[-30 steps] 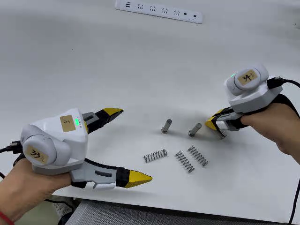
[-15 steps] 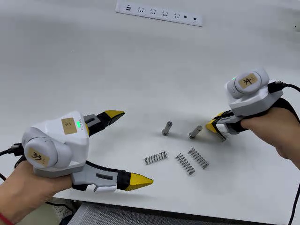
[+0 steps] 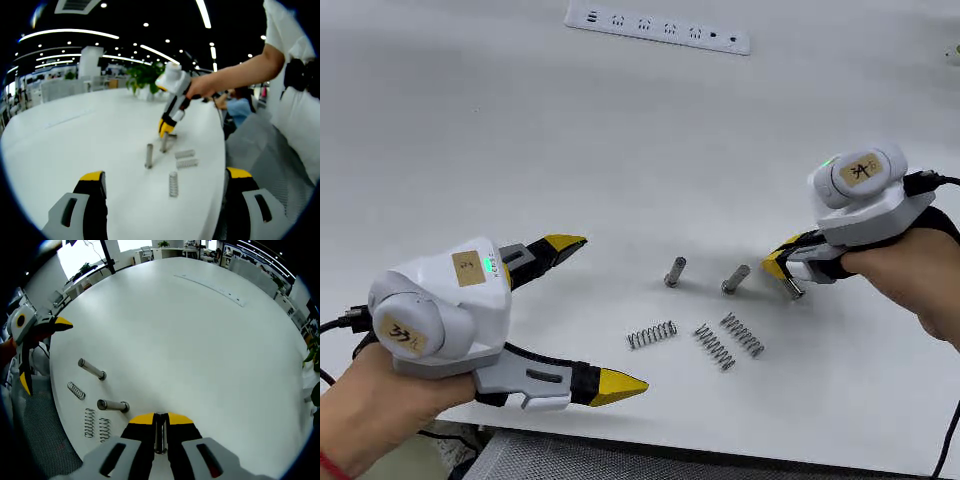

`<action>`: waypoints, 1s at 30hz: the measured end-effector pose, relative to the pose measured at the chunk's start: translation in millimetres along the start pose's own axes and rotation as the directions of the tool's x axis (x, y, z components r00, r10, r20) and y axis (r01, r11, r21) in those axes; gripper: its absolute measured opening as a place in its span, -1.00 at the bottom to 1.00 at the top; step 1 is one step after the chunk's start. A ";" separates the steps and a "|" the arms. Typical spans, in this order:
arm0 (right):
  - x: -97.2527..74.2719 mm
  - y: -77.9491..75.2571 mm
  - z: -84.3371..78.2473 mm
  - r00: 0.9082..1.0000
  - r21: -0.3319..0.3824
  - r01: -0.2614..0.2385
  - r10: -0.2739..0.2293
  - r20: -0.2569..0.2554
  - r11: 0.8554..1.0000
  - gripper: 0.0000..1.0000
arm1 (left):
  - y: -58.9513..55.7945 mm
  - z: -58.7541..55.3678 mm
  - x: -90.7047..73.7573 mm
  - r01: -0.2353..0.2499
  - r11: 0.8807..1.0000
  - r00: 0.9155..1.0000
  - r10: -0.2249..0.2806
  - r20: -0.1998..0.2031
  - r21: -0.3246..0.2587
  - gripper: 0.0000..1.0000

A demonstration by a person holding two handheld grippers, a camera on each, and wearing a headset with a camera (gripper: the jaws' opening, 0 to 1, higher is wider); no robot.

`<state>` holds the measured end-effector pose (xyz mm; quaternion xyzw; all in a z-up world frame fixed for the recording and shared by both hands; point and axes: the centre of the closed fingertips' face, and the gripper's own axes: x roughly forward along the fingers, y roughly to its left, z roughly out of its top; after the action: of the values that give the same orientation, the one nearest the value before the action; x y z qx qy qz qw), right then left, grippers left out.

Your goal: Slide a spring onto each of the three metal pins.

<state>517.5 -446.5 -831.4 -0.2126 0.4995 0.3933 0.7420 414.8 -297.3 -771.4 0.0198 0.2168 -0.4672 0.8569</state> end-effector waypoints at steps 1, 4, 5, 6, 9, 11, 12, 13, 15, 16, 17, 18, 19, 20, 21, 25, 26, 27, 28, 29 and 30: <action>-1.0 0.3 0.2 1.000 0.001 0.000 0.000 0.004 1.000 -0.82 | 0.0 -0.2 0.0 0.000 1.000 1.000 0.000 -0.002 0.001 1.00; -4.2 1.7 1.0 1.000 0.000 0.001 -0.001 0.013 1.000 -0.82 | 0.1 -0.1 -0.1 0.000 1.000 1.000 0.000 -0.002 0.002 1.00; -5.4 2.1 0.9 1.000 -0.001 0.001 -0.001 0.017 1.000 -0.82 | 0.0 0.1 -0.1 0.000 1.000 1.000 0.000 -0.002 0.003 1.00; -4.5 0.2 1.0 1.000 -0.001 0.001 -0.001 0.019 1.000 -0.82 | -0.1 0.2 -0.1 0.000 1.000 1.000 0.000 -0.002 0.004 1.00; -3.5 -1.7 3.2 1.000 -0.006 0.001 0.000 0.029 1.000 -0.82 | -1.1 0.4 0.5 0.003 1.000 1.000 -0.003 -0.002 0.004 1.00; -5.6 -0.5 3.2 0.999 -0.006 0.000 0.001 0.036 1.000 -0.82 | -1.6 0.7 0.8 0.004 1.000 1.000 -0.004 -0.002 0.006 1.00; -6.6 0.1 2.8 0.999 -0.006 0.000 0.000 0.037 1.000 -0.82 | -1.7 0.8 0.9 0.004 1.000 1.000 -0.004 -0.001 0.005 1.00; -7.4 0.2 2.5 0.999 -0.007 0.001 -0.001 0.039 1.000 -0.82 | -1.7 0.8 1.0 0.004 1.000 1.000 -0.004 -0.002 0.005 1.00; -9.6 0.9 2.0 0.999 -0.004 0.002 -0.002 0.045 1.000 -0.82 | -2.2 1.1 1.2 0.005 1.000 1.000 -0.005 -0.002 0.008 1.00; -9.2 -0.6 2.5 0.999 -0.007 0.000 0.000 0.047 1.000 -0.82 | -2.4 1.3 1.3 0.005 1.000 1.000 -0.005 -0.001 0.008 1.00; -9.5 -1.4 2.7 0.999 -0.006 0.001 -0.001 0.051 1.000 -0.82 | -2.7 1.5 1.3 0.006 1.000 1.000 -0.006 -0.002 0.007 1.00; -8.9 -2.7 2.6 0.999 -0.006 0.001 0.000 0.053 1.000 -0.82 | -2.8 1.5 1.3 0.006 1.000 1.000 -0.006 -0.002 0.008 1.00; -9.0 -3.3 2.5 0.998 -0.006 0.001 -0.001 0.056 1.000 -0.82 | -3.2 1.7 1.2 0.006 1.000 1.000 -0.006 -0.003 0.008 1.00; -9.6 -3.7 2.2 0.998 -0.007 0.001 0.000 0.060 1.000 -0.82 | -3.4 2.1 1.1 0.005 1.000 1.000 -0.005 -0.002 0.009 1.00; -10.1 -3.9 2.2 0.998 -0.007 0.001 0.000 0.064 1.000 -0.82 | -3.3 2.3 0.9 0.005 1.000 1.000 -0.005 -0.002 0.008 1.00; -12.6 -4.4 1.2 0.997 -0.007 0.002 -0.001 0.077 1.000 -0.82 | -4.3 3.3 1.0 0.006 1.000 1.000 -0.006 -0.004 0.011 1.00; -13.6 -3.0 1.0 0.997 -0.007 0.003 -0.002 0.079 1.000 -0.82 | -4.6 3.5 1.1 0.007 1.000 1.000 -0.006 -0.005 0.011 1.00; -14.7 -2.3 0.5 0.996 -0.009 0.003 -0.002 0.084 1.000 -0.82 | -4.6 3.2 1.4 0.007 1.000 1.000 -0.007 -0.006 0.012 1.00; -15.9 -1.0 0.4 0.996 -0.009 0.004 -0.003 0.086 1.000 -0.82 | -4.8 3.3 1.5 0.007 1.000 1.000 -0.007 -0.006 0.013 1.00; -17.0 -0.5 0.1 0.996 -0.008 0.004 -0.004 0.089 1.000 -0.82 | -5.1 3.4 1.9 0.008 1.000 1.000 -0.008 -0.007 0.013 1.00; -18.4 0.7 -0.1 0.996 -0.007 0.004 -0.004 0.093 1.000 -0.82 | -5.4 3.7 2.2 0.009 1.000 1.000 -0.008 -0.007 0.014 1.00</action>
<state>513.4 -453.0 -814.7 -0.1979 0.4626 0.4032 0.7644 412.7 -302.9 -768.0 0.0263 0.2166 -0.4722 0.8541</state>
